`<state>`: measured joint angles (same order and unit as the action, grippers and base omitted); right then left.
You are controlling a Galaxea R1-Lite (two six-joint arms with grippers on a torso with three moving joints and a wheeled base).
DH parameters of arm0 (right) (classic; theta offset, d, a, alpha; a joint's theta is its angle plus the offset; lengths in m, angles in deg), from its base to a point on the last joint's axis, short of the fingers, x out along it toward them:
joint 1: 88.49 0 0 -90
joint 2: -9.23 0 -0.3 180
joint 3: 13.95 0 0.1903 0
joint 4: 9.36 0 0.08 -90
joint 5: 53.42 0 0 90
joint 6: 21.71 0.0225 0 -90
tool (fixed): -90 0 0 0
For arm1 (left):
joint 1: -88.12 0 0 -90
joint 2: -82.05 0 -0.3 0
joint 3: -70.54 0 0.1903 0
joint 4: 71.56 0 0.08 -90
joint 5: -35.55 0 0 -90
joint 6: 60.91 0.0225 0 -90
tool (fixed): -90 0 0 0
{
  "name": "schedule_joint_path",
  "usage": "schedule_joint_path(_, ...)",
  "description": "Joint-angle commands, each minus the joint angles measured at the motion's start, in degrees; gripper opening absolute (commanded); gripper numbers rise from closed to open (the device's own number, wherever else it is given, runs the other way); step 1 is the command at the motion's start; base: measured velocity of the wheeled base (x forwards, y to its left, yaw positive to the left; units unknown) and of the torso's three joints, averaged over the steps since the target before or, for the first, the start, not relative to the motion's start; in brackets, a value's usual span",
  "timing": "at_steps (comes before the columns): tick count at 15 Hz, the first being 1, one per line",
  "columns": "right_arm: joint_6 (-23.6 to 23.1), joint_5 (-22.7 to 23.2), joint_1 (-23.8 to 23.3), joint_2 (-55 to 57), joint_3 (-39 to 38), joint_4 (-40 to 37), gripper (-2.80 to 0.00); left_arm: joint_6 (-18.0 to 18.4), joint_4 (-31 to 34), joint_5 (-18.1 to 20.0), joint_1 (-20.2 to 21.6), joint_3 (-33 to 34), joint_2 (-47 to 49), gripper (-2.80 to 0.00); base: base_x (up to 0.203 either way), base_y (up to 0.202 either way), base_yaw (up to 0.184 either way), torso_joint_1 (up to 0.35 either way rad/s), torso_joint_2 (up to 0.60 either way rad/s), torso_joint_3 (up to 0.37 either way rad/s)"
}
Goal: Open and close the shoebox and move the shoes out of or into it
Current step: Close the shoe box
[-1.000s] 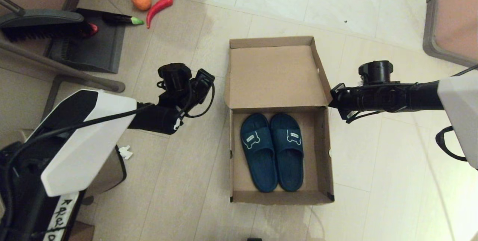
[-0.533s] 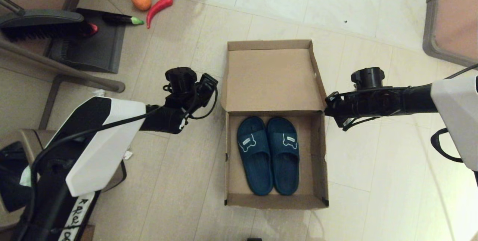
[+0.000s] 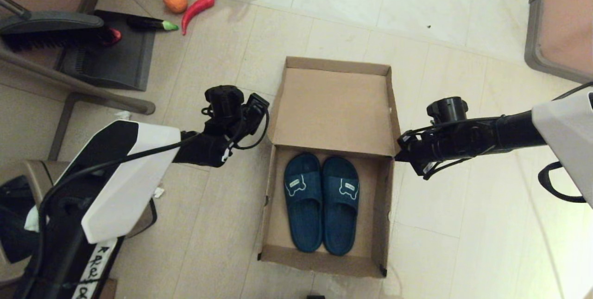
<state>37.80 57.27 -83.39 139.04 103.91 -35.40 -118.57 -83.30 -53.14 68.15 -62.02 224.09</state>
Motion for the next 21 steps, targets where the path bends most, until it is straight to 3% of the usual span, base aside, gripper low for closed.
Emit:
schedule_joint_path(1, 0.2, 0.1, 0.7, -0.3, -0.2, 0.1, -2.8, -0.3, -0.4, -0.1, 0.1, 3.9, -2.9, -2.8, 0.0, 0.0, 0.0, 0.0, 0.0, 0.0)
schedule_joint_path(9, 0.5, -0.6, 1.3, 3.3, 6.2, 0.0, -2.8, -2.1, -5.0, -2.8, -0.6, 25.2, -11.4, -2.8, 0.0, 0.0, 0.0, 0.0, 0.0, 0.0)
schedule_joint_path(13, 0.3, -4.8, 0.4, 6.3, 11.1, -0.5, -2.8, -2.1, -9.1, -4.9, -2.9, 34.3, -14.7, -2.8, 0.0, 0.0, 0.0, 0.0, 0.0, 0.0)
schedule_joint_path(16, 0.8, -5.9, 0.0, 9.4, 17.8, -3.4, -2.8, -2.1, -11.4, -5.7, -4.1, 37.2, -15.0, -2.8, 0.0, 0.0, 0.0, 0.0, 0.0, 0.0)
schedule_joint_path(21, 4.2, -5.1, 0.0, 9.0, 17.9, 0.4, -2.8, -2.1, -11.5, -5.6, -4.1, 37.0, -14.3, -2.8, 0.0, 0.0, 0.0, 0.0, 0.0, 0.0)
